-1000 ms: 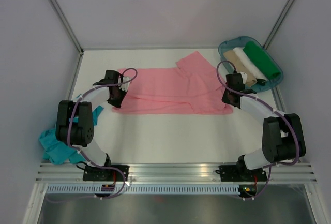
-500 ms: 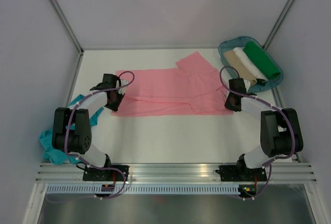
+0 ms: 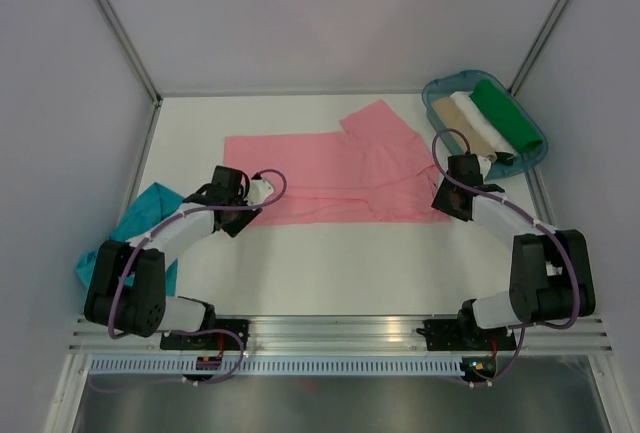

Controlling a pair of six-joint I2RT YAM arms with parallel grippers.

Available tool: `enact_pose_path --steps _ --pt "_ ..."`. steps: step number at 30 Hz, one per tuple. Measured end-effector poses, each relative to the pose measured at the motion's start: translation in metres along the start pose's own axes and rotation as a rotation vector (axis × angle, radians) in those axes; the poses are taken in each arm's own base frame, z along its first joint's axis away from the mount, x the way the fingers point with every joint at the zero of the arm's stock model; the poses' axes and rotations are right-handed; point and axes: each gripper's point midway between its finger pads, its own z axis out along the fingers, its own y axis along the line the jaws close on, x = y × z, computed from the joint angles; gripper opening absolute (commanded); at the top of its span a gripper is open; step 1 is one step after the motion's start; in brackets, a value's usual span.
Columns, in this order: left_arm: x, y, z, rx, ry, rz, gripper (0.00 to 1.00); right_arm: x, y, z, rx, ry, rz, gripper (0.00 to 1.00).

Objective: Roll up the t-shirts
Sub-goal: Fold the tshirt

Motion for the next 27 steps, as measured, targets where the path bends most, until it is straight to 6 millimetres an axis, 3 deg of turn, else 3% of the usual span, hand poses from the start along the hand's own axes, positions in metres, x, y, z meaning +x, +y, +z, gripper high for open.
enact_pose_path --steps 4,7,9,13,15,16,18,27 --pt "0.024 -0.014 0.022 0.010 0.085 0.118 0.53 0.016 -0.003 0.012 0.013 0.051 -0.008 0.44" --pt "0.018 -0.004 0.026 -0.043 0.063 0.149 0.51 0.025 -0.005 0.019 0.022 0.072 -0.012 0.28" --pt "0.017 0.001 0.028 -0.068 0.053 0.168 0.43 0.024 -0.002 0.021 0.009 0.066 -0.001 0.20" --pt "0.016 0.001 0.032 -0.080 0.037 0.184 0.28 0.022 0.000 0.022 -0.003 0.061 0.012 0.16" --pt "0.017 0.000 0.033 -0.080 0.035 0.190 0.05 0.022 0.000 0.021 -0.004 0.059 0.013 0.11" --pt "0.018 -0.001 0.034 -0.074 0.034 0.193 0.03 0.022 0.000 0.020 -0.003 0.059 0.014 0.09" --pt "0.021 -0.003 0.033 -0.071 0.037 0.200 0.02 0.024 -0.002 0.015 -0.002 0.063 0.015 0.00" --pt "0.035 -0.025 0.004 0.018 0.020 0.203 0.02 0.034 -0.013 -0.025 -0.019 0.069 0.078 0.00"
